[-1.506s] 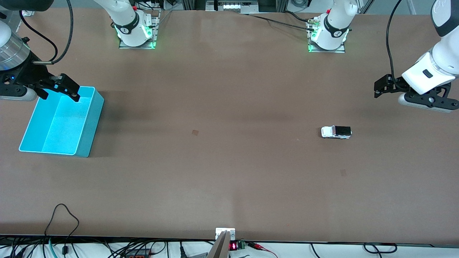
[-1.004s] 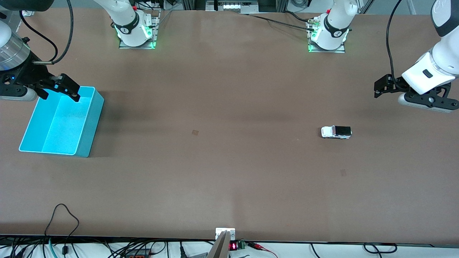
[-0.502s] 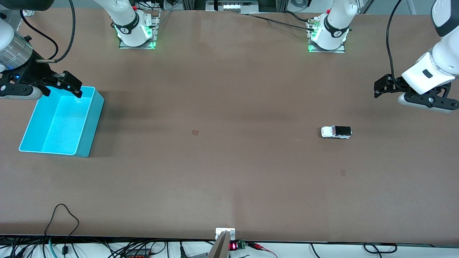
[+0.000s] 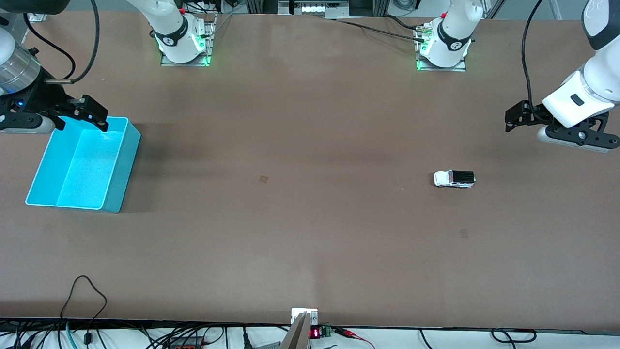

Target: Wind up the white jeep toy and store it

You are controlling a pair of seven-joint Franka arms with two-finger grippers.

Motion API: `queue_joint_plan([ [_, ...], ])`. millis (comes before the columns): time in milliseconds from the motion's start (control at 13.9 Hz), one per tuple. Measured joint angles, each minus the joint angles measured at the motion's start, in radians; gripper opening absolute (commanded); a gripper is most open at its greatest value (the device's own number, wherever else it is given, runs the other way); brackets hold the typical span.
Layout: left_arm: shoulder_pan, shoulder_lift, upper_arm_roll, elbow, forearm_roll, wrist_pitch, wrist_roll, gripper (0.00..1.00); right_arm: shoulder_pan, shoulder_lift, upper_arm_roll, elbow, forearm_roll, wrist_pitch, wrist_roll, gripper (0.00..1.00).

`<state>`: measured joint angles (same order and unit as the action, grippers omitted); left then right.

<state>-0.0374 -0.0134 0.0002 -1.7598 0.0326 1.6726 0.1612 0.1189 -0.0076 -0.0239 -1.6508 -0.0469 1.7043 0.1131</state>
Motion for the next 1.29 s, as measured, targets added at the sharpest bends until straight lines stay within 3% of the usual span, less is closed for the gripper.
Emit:
queue_joint_plan([
  [502, -0.004, 0.021, -0.002, -0.001, 0.0, -0.125, 0.063, 1.0, 0.0, 0.0, -0.002, 0.0, 0.0, 0.0, -0.002, 1.0],
  [1291, -0.001, 0.1, -0.001, -0.024, 0.0, -0.082, 0.755, 1.0, 0.0, 0.0, -0.002, 0.0, 0.0, -0.002, -0.004, 1.0],
])
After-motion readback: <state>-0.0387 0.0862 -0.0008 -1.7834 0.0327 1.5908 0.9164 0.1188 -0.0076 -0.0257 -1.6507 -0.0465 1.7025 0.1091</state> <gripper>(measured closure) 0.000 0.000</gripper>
